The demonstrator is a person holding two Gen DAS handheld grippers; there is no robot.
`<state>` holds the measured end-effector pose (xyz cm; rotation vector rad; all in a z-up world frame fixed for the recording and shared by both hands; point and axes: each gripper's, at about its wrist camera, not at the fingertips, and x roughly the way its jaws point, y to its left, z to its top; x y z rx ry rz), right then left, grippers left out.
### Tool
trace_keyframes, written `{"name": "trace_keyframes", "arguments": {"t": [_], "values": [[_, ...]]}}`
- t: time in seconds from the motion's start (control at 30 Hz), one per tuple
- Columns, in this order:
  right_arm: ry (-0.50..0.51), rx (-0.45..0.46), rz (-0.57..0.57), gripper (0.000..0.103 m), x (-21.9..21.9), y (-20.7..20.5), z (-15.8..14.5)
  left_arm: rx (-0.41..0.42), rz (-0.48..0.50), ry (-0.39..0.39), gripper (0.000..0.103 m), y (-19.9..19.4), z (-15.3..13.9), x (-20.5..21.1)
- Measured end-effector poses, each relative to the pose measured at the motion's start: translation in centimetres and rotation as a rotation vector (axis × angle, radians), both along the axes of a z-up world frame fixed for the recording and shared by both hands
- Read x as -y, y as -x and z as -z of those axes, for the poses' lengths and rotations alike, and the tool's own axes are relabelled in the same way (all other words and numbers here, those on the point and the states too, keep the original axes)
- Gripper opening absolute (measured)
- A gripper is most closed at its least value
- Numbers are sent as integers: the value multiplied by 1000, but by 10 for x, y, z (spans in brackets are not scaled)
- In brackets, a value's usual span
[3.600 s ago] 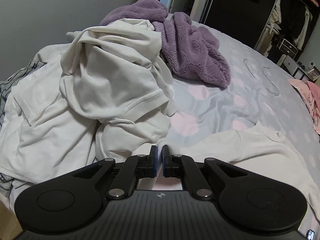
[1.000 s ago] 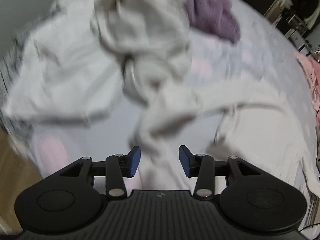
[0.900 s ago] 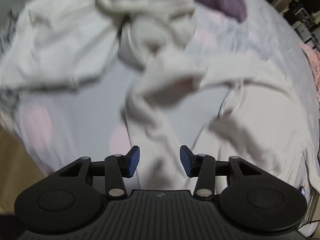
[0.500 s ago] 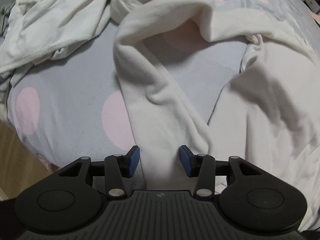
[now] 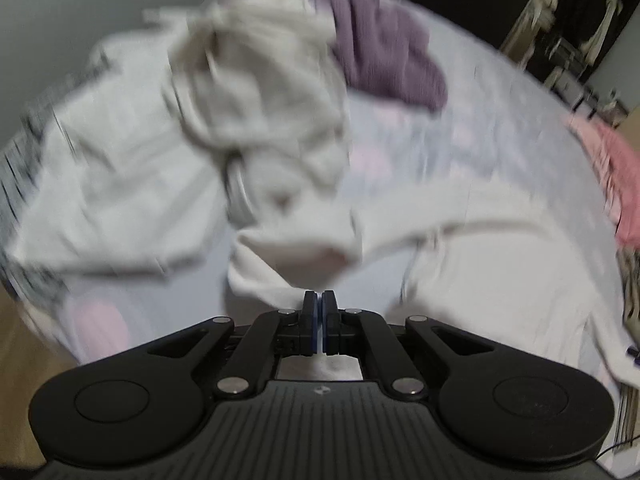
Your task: Fold clothes
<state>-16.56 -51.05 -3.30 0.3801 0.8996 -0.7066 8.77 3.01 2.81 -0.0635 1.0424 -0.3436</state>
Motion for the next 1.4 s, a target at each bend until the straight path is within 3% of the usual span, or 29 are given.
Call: {"name": "trace_keyframes", "arguments": {"t": [0.23,0.5,0.67,0.77,0.93,1.07,1.17,1.4], "values": [[1,-3,-11,52,0,-3,0,139,-100,-79,0,-54,-75,-50],[0,-20,6,52,0,-4,4,190,-257,-141,0,-115,-104,-95],[-2,-33,19,52,3,-2,9,127,-350,-195,0,-148,-89,-120],[-3,-42,20,52,5,-3,12,49,-360,-230,0,-163,-62,-128],[1,-50,14,52,6,-7,14,-5,-380,-239,0,-171,-19,-129],[2,-53,15,52,8,-8,15,21,-339,-285,4,-174,-3,-118],[6,-57,19,52,10,-7,15,68,-302,-300,24,-173,-9,-105],[-11,-64,15,52,25,-9,14,179,-75,-237,26,-159,-41,-36]]}}
